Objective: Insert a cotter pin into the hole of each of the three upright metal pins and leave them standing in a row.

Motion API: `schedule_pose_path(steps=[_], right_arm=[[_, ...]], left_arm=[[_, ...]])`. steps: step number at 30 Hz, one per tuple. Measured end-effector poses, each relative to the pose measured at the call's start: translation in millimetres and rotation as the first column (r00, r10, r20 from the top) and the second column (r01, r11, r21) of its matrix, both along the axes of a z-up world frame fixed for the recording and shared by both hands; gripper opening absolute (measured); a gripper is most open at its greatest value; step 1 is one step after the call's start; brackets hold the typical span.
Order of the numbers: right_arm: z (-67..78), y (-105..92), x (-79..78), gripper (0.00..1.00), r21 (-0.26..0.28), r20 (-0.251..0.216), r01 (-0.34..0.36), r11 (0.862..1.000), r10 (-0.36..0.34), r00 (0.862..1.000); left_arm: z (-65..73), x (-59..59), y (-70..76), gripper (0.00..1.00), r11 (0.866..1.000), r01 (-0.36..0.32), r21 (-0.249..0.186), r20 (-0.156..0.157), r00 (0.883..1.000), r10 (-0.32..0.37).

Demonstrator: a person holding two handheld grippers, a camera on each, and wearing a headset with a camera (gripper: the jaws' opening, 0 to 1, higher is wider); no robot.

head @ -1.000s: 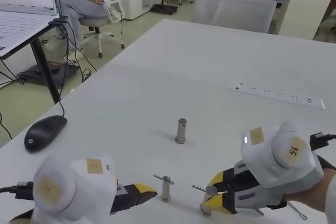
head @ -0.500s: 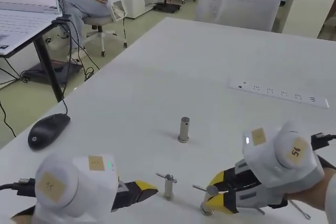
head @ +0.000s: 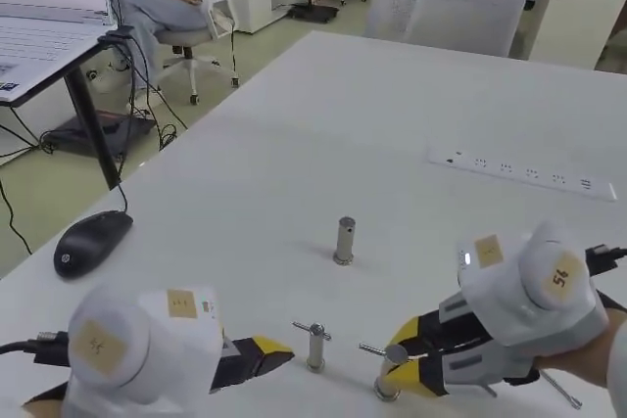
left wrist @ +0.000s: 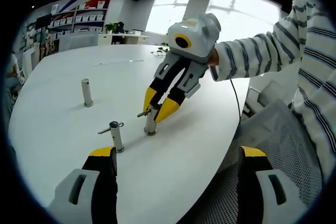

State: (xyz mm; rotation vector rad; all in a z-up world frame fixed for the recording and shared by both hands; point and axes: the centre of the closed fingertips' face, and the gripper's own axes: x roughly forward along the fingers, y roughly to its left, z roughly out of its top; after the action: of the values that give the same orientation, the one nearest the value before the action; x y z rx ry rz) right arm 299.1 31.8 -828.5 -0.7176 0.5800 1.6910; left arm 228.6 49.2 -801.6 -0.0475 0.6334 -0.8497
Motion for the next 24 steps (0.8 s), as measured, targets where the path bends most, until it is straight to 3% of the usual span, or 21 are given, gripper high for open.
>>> schedule_pose_path(steps=[12,24], right_arm=[[-0.6,1.0,0.1,0.14,0.009,-0.001,-0.009,1.000,0.009,1.000],[-2.3,2.2,0.6,0.17,0.017,-0.037,0.014,1.000,-0.013,0.999]], left_arm=[[-1.5,-0.8,-0.4,0.96,1.000,0.001,-0.001,-0.003,1.000,-0.001],[-2.8,-3.2,-1.0,0.95,1.000,0.007,-0.004,-0.019,1.000,-0.008]])
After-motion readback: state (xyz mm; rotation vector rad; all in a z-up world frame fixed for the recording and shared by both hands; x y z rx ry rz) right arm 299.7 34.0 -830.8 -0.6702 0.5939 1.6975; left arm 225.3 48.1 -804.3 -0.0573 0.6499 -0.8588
